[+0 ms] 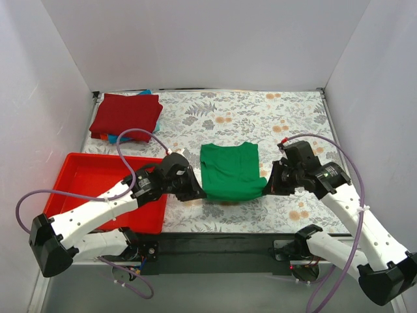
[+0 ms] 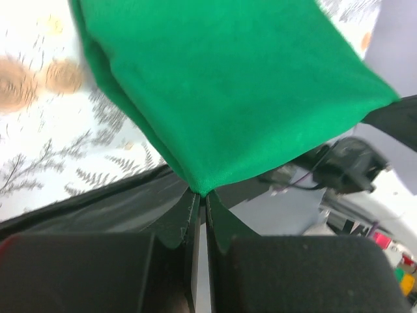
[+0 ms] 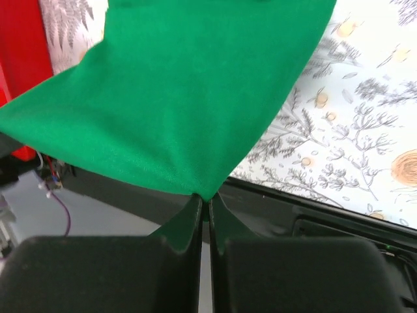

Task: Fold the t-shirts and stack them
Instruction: Fold the tshirt

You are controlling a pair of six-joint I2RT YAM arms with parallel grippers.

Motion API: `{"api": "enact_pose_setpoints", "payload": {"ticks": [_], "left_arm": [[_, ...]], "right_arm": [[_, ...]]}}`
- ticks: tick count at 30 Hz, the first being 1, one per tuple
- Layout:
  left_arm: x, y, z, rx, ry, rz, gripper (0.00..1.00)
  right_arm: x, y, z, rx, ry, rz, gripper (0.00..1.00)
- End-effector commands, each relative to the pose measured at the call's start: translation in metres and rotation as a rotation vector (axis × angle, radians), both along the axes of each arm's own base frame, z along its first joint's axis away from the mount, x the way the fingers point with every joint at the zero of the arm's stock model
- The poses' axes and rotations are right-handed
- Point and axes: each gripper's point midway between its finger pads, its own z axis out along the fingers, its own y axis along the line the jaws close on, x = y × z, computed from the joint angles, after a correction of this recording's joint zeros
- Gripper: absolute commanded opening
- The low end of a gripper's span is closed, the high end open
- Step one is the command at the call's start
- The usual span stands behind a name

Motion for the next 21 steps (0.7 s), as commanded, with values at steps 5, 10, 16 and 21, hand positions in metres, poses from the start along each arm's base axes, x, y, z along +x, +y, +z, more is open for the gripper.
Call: {"api": "enact_pose_setpoints", "payload": {"ticks": [5, 10, 16, 21], "left_arm": [[0.047, -0.009, 0.024, 0.031, -0.138, 0.088, 0.00], [0.076, -0.014, 0.019, 0.031, -0.176, 0.098, 0.00], [0.107, -0.009, 0.012, -0.005, -0.190, 0.107, 0.00], [0.131, -0.009, 0.011, -0.078, -0.208, 0.088, 0.00]], "right_arm": [[0.038, -0.014, 0.016, -0.136, -0.071, -0.097, 0.01], [0.069, -0.012, 0.019, -0.184, -0.137, -0.112, 0.01], [0.101, -0.007, 0.015, -0.235, -0.176, -0.104, 0.01], [0.123, -0.007, 0.008, -0.287, -0.193, -0.101, 0.01]]}}
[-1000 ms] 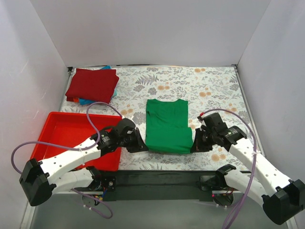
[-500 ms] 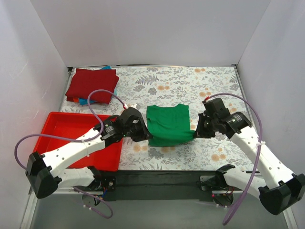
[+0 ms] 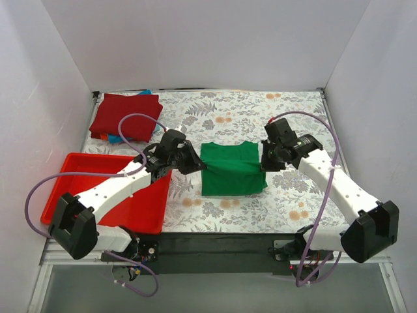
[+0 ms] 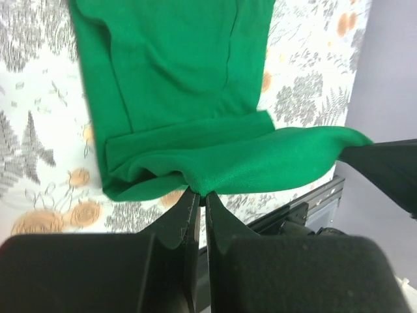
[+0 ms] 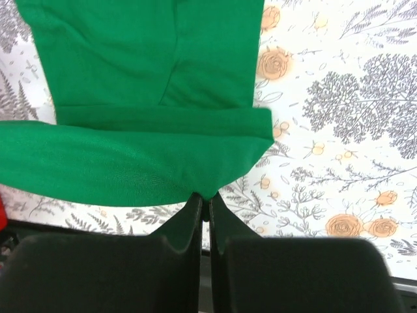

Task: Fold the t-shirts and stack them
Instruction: Fold the tshirt

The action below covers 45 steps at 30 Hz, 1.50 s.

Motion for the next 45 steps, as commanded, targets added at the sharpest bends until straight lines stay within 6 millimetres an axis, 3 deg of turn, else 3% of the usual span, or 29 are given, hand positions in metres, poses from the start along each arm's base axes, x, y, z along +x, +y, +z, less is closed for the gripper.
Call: {"api": "enact_pose_setpoints", "payload": {"ticks": [1, 12, 22, 29, 35, 38, 39, 41, 42, 43, 45], "left_arm": [[0.020, -0.008, 0.008, -0.060, -0.056, -0.060, 0.00], [0.075, -0.008, -0.010, -0.045, -0.056, -0.066, 0.00], [0.107, 0.000, -0.026, -0.047, -0.032, -0.028, 0.00], [0.122, -0.001, -0.052, -0.044, 0.008, -0.053, 0.00], [0.139, 0.002, -0.060, 0.000, -0.019, -0.044, 0.00], [0.147, 0.002, -0.066, 0.007, -0.018, -0.055, 0.11], [0.151, -0.001, -0.067, 0.007, -0.020, -0.063, 0.24], [0.155, 0.001, -0.070, 0.023, -0.027, -0.063, 0.33], [0.159, 0.002, -0.068, 0.024, -0.036, -0.058, 0.38], [0.161, 0.003, -0.069, 0.029, -0.038, -0.056, 0.44], [0.165, 0.007, -0.066, 0.052, -0.047, -0.050, 0.47]], "right_arm": [[0.034, -0.004, 0.011, -0.049, -0.094, -0.011, 0.01], [0.094, 0.001, 0.007, -0.081, -0.116, -0.005, 0.01], [0.133, 0.010, -0.016, -0.097, -0.077, 0.021, 0.01], [0.148, 0.014, -0.036, -0.113, -0.038, 0.036, 0.01], [0.158, 0.019, -0.052, -0.114, -0.009, 0.042, 0.01], [0.162, 0.020, -0.056, -0.119, -0.001, 0.038, 0.01], [0.162, 0.019, -0.057, -0.122, -0.001, 0.033, 0.01], [0.165, 0.018, -0.058, -0.123, 0.002, 0.017, 0.01], [0.165, 0.018, -0.058, -0.120, 0.003, 0.016, 0.08], [0.167, 0.020, -0.055, -0.111, -0.004, 0.016, 0.29], [0.170, 0.022, -0.049, -0.097, -0.016, 0.021, 0.43]]}}
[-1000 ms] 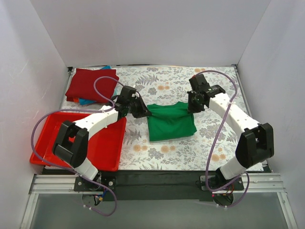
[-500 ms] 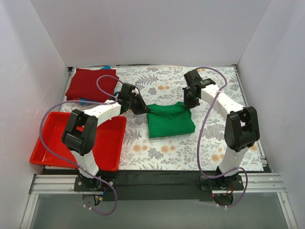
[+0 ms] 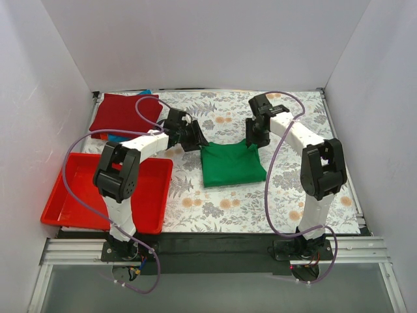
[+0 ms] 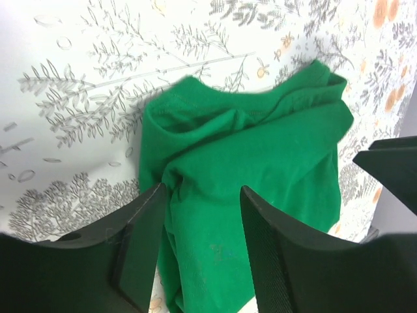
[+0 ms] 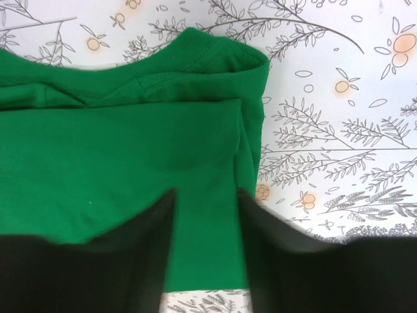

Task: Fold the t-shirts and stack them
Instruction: Fold the tshirt

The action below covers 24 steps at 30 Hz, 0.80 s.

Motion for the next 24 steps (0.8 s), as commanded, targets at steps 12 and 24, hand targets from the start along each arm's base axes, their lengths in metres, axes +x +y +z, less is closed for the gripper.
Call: {"api": "enact_pose_setpoints", "payload": {"ticks": [12, 24], "left_arm": [[-0.028, 0.027, 0.036, 0.038, -0.065, 0.017, 0.51], [-0.090, 0.016, 0.020, -0.172, -0.004, -0.054, 0.52]], "right_arm": [[-0.002, 0.032, 0.089, 0.228, -0.159, 0.152, 0.58], [-0.067, 0.040, 0.029, 0.353, -0.008, 0.187, 0.56]]}}
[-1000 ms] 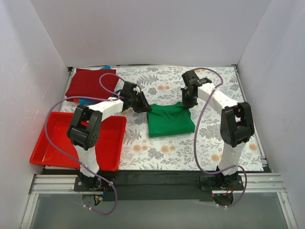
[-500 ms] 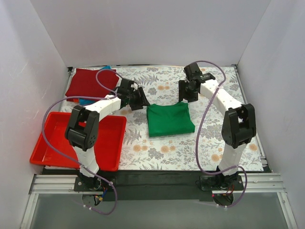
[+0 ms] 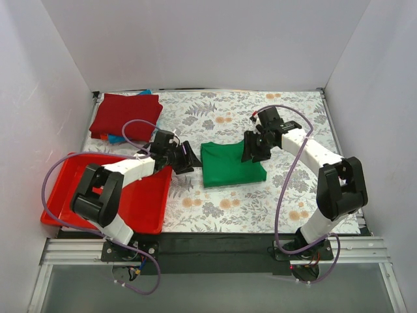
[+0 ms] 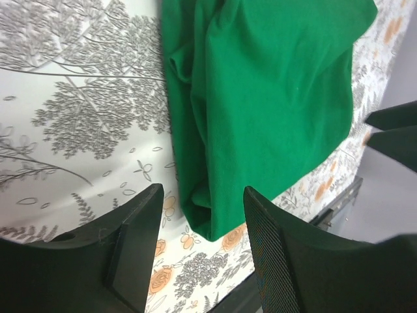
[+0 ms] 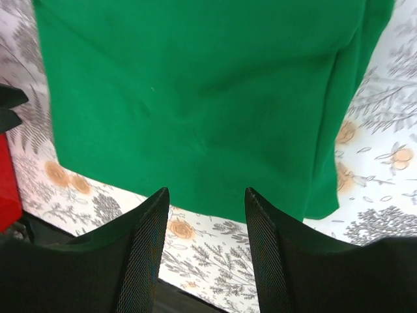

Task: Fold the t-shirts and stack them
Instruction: Fold the tshirt

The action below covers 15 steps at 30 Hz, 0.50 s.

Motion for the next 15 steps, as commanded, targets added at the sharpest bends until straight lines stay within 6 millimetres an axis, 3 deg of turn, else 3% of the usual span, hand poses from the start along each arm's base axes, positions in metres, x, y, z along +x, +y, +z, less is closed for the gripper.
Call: {"api": "enact_pose_setpoints", "payload": {"ticks": [1, 7, 11, 15], "left_arm": [[0.000, -0.015, 0.017, -0.107, -0.054, -0.043, 0.51], [-0.004, -0.023, 0.006, -0.163, -0.043, -0.071, 0.52], [-0.001, -0.024, -0.014, -0.155, -0.018, -0.071, 0.52], [0.003, -0.024, -0.029, -0.142, 0.011, -0.054, 0.52]], "right_arm": [[-0.002, 0.013, -0.001, 0.077, -0.007, 0.017, 0.56], [-0.002, 0.015, -0.021, 0.071, 0.027, 0.022, 0.56], [-0.007, 0.013, -0.041, 0.051, 0.074, 0.018, 0.56], [-0.010, 0.011, -0.049, 0.045, 0.089, 0.020, 0.55]]}}
